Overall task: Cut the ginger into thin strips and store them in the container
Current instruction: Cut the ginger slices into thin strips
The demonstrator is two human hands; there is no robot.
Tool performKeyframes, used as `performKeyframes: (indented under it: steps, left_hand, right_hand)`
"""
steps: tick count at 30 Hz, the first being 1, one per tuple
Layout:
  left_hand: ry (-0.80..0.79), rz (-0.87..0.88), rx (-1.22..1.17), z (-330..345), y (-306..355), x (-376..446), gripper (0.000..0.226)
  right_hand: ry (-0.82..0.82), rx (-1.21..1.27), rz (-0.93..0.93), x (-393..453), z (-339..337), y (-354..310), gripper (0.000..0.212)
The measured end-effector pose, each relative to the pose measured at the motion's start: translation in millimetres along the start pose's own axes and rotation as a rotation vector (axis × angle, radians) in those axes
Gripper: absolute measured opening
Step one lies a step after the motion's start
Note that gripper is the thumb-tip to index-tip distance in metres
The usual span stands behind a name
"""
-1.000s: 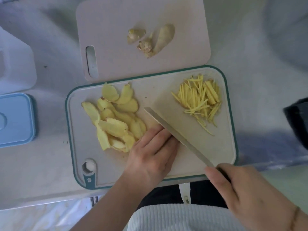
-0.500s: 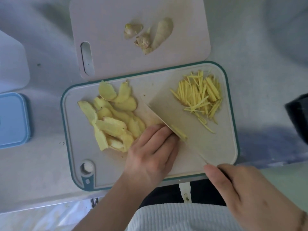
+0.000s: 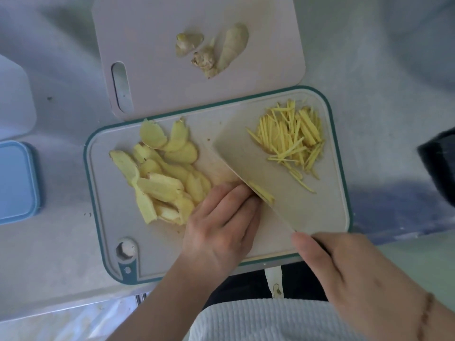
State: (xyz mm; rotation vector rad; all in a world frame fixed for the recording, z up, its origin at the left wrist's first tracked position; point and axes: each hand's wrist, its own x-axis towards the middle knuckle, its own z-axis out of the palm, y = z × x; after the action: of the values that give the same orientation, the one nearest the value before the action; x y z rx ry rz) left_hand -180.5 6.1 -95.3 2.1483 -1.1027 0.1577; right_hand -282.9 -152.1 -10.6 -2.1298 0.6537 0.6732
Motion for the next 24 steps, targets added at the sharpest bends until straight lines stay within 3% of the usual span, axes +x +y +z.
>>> performKeyframes:
  steps: [6,10,16,24]
  left_hand:
    - [0.018,0.000,0.015,1,0,-2,0.006]
    - [0.017,-0.007,0.026,3,0,-2,0.004]
    - [0.011,-0.010,0.019,3,-3,-2,0.008]
    - [0.019,-0.028,0.041,3,-2,-4,0.016]
  right_hand:
    - [0.044,0.010,-0.023,-6,2,-3,0.073]
    - [0.014,0.005,0.035,-18,2,4,0.091]
    - [-0.002,-0.021,-0.014,10,2,-11,0.074]
    - [0.003,-0.004,0.040,-15,4,-1,0.082]
